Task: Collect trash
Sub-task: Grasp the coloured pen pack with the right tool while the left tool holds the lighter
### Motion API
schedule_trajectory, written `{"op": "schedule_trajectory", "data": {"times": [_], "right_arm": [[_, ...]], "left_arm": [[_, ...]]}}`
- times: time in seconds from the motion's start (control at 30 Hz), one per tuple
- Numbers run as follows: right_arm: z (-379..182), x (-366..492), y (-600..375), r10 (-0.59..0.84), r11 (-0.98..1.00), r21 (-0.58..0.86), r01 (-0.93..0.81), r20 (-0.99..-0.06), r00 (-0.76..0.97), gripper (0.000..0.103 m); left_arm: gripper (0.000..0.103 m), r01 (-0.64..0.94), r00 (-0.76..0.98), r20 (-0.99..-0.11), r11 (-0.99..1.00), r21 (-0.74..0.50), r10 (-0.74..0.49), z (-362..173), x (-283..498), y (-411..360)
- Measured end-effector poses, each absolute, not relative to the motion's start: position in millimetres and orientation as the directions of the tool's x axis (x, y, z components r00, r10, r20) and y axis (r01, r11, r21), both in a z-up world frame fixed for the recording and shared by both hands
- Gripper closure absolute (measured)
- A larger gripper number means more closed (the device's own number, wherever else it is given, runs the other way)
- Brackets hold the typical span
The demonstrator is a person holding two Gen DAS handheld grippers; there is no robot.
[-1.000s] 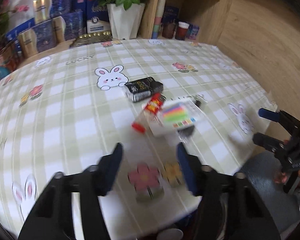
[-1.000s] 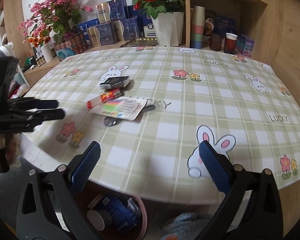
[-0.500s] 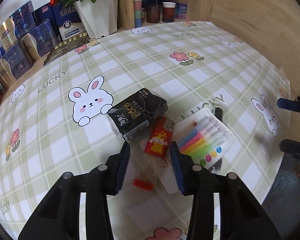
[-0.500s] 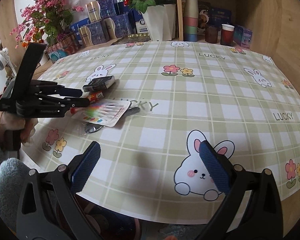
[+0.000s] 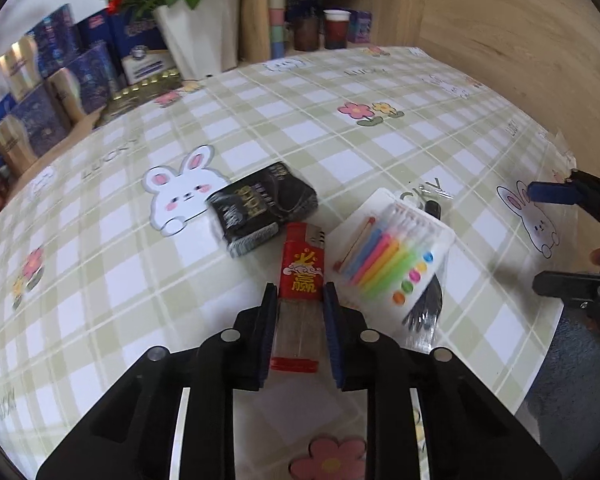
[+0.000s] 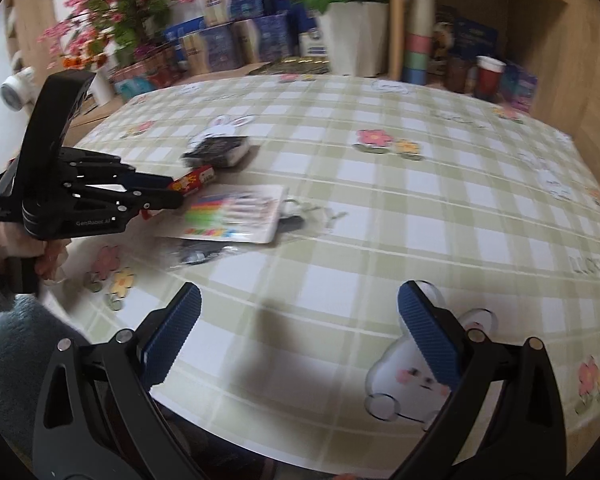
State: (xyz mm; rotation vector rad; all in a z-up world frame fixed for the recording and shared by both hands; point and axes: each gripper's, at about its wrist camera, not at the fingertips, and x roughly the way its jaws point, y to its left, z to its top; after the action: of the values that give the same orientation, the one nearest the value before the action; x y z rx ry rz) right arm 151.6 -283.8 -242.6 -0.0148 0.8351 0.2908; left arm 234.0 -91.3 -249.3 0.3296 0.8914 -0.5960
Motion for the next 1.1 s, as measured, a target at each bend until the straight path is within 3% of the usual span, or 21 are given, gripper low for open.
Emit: {"op": "schedule_trajectory", "data": {"times": [0.2,0.4,0.43,0.47,0.53,0.97,1.1], "right_arm": [[-238.4,172.9,-259.9,0.268,0.928,0.034,-0.370,-0.753,0.601,0.006],[-236.4,197.0,-217.9,0.254,0.810,-0.153,-0.566,-0.779,0.573,0.006],[-235.2,201.3,-212.7,0.266,0.781,-0.170,-0.601,-0.780,0.566,0.007],[-234.1,205.3,-209.7,0.275,0.765,-0.178,-0.619,-0.779,0.563,0.016],[-233.4,218.9,-203.9,0.294,0.738,-0.158,-0.656,-0.799,0.524,0.033],[-251.7,257.0,-202.4,0.318,0.719,-0.042,-0.693,-0.868,0.382,0.027],[-254.2,259.7,-208.2,0.377,0.745,0.045,-0.666,-0.851,0.364,0.037]], "left_arm": [[0.081,0.500,0.515,-0.752,0.857,-0.126,-0.411,-230.6,201.8,-44.9],[0.081,0.421,0.560,-0.709,0.884,-0.202,-0.429,-219.5,169.0,-8.5],[0.081,0.413,0.564,-0.705,0.886,-0.211,-0.431,-218.4,164.4,-4.5],[0.081,0.408,0.567,-0.702,0.887,-0.215,-0.431,-217.7,162.3,-2.2],[0.081,0.393,0.579,-0.692,0.891,-0.226,-0.431,-215.2,154.4,3.4],[0.081,0.366,0.581,-0.662,0.879,-0.306,-0.473,-219.2,136.2,13.0],[0.081,0.361,0.574,-0.663,0.875,-0.323,-0.481,-223.4,134.9,12.3]]}}
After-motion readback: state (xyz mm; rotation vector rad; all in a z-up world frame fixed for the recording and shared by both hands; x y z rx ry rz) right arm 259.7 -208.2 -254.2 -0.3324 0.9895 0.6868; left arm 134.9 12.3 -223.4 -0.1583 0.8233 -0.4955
